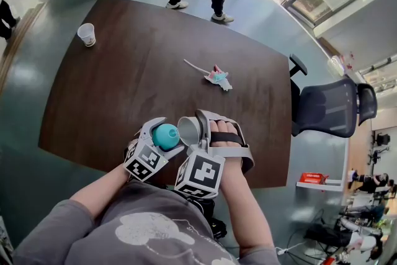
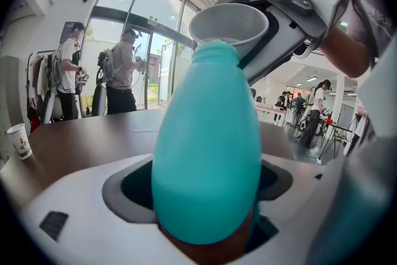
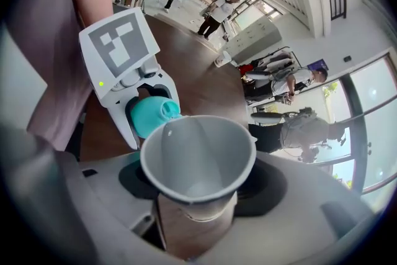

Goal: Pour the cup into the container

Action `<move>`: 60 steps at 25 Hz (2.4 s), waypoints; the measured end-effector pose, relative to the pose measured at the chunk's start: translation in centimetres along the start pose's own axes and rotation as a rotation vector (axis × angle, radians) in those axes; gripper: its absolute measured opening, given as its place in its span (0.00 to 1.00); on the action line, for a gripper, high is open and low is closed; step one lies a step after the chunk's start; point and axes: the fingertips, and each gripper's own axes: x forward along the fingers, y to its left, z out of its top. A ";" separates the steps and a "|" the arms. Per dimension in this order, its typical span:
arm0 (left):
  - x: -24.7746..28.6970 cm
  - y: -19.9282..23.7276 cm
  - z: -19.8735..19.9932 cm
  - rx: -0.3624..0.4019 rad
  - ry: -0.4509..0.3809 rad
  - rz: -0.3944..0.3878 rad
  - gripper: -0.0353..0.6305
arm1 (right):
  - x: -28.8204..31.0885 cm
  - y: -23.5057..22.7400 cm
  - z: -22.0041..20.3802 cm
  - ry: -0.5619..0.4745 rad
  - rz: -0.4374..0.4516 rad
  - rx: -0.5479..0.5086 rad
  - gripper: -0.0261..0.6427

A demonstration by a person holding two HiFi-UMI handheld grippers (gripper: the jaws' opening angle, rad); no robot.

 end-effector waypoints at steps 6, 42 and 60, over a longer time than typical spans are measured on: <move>0.1 0.1 0.2 0.001 -0.002 0.004 0.70 | 0.1 -0.1 0.0 -0.001 -0.003 -0.002 0.47; -1.7 1.0 0.6 0.000 -0.037 0.056 0.70 | -2.2 -0.7 0.8 -0.479 0.105 0.765 0.47; -4.8 3.3 1.5 -0.007 -0.075 0.157 0.70 | -1.3 -0.3 -5.5 -0.587 -0.028 1.069 0.47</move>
